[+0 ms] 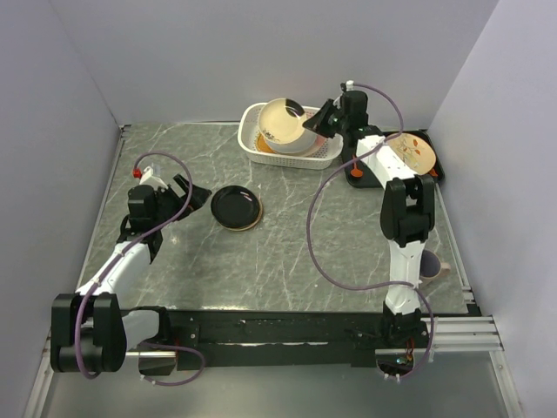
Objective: Place the plates into the plastic bin on the countertop
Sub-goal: Place the plate in the plastic bin.
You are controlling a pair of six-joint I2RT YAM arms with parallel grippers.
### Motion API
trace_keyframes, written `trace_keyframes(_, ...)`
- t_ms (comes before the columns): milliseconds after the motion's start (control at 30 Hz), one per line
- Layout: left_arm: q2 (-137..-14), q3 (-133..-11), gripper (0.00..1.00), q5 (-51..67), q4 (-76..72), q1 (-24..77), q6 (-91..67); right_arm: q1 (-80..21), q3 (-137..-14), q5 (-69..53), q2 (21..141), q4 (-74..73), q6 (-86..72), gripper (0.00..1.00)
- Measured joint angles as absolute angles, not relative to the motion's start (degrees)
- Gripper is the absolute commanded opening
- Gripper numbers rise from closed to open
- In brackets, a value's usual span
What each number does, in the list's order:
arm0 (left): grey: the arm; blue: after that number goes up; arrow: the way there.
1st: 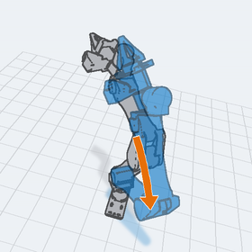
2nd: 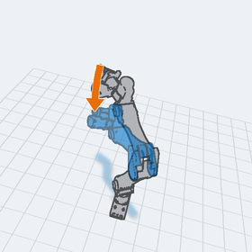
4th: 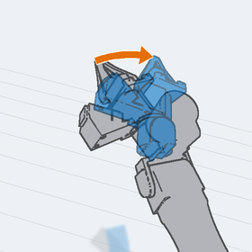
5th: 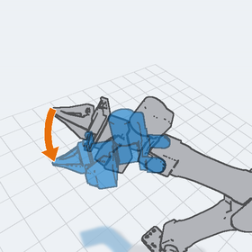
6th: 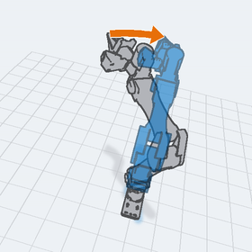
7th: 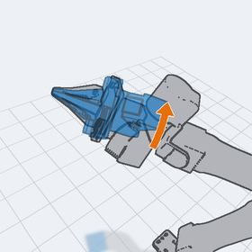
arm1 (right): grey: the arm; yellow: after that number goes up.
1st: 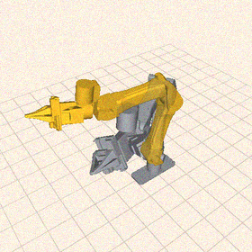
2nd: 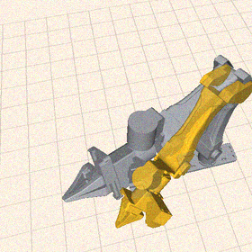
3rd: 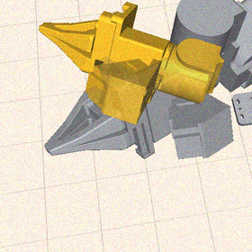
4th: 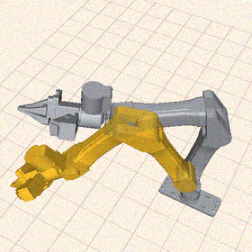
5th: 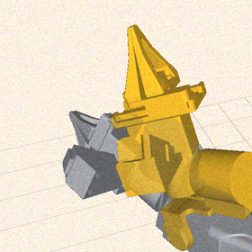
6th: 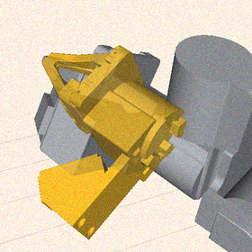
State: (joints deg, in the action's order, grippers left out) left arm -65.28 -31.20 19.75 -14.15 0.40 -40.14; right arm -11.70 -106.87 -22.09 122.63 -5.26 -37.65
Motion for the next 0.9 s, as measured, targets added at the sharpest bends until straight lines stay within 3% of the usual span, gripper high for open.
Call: trace_keyframes(900, -66.15, -31.20, 0.99, 20.10, -14.06, 0.40, -39.88, -9.50, -113.73, -20.60, 131.72, -8.54, -39.11, 0.00)
